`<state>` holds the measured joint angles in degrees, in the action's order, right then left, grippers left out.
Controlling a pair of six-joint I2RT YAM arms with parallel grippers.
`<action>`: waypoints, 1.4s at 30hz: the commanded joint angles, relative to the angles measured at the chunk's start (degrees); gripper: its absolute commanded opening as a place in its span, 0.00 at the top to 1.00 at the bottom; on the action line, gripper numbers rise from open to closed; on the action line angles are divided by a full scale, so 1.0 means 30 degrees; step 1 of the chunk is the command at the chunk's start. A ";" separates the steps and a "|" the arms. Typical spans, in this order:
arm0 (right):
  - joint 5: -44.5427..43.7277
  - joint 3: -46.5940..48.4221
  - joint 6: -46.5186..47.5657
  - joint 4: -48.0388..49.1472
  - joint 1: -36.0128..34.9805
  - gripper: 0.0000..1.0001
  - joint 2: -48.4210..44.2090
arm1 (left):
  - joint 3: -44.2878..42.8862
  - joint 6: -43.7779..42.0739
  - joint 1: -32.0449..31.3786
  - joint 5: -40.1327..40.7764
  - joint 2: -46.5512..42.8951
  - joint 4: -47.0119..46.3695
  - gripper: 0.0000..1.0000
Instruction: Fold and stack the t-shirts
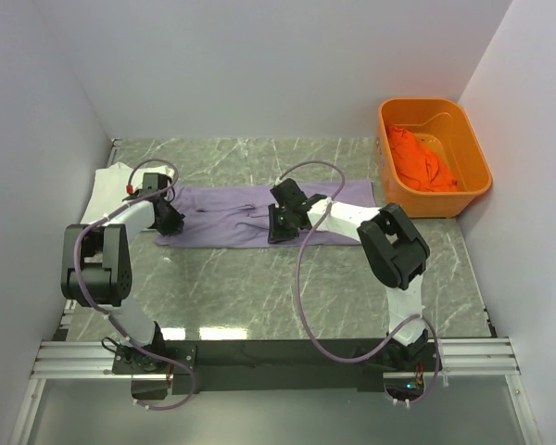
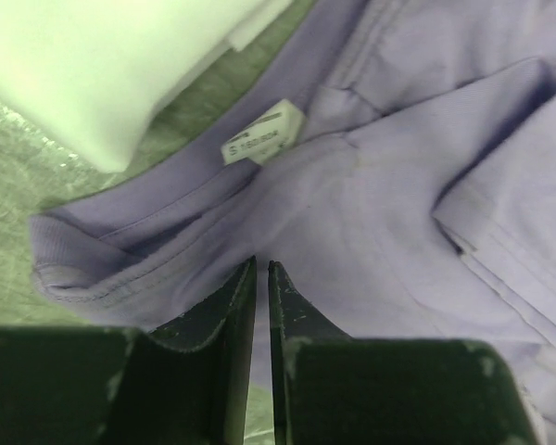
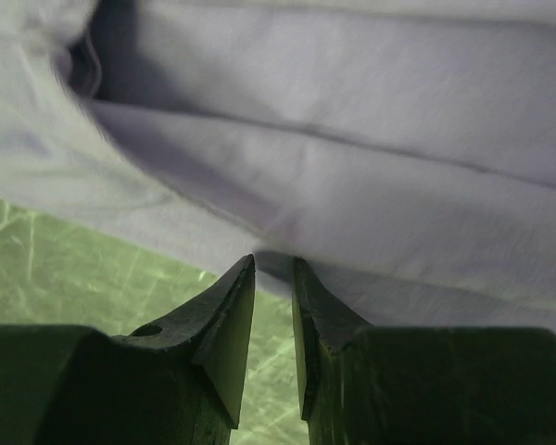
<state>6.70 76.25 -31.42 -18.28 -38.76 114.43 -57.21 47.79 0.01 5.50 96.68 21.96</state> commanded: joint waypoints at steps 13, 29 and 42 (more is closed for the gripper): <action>-0.4340 0.5696 0.1068 -0.2105 0.3952 0.68 0.1906 | 0.0203 0.0359 -0.0033 0.0951 -0.0089 0.0504 0.83; -0.4430 -0.0278 0.1243 -0.3864 0.5919 0.61 -0.4335 | 0.0232 0.0213 -0.0033 0.0308 -0.1378 0.0300 0.76; -0.3991 -0.4349 0.1391 -0.4072 0.7265 0.60 -0.4628 | -0.0178 0.0096 -0.0033 0.0862 -0.0325 0.0884 0.76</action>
<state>-5.13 64.97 -27.33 -30.59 -19.07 102.43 -56.55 48.31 0.01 7.38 94.85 23.97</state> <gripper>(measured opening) 0.405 0.239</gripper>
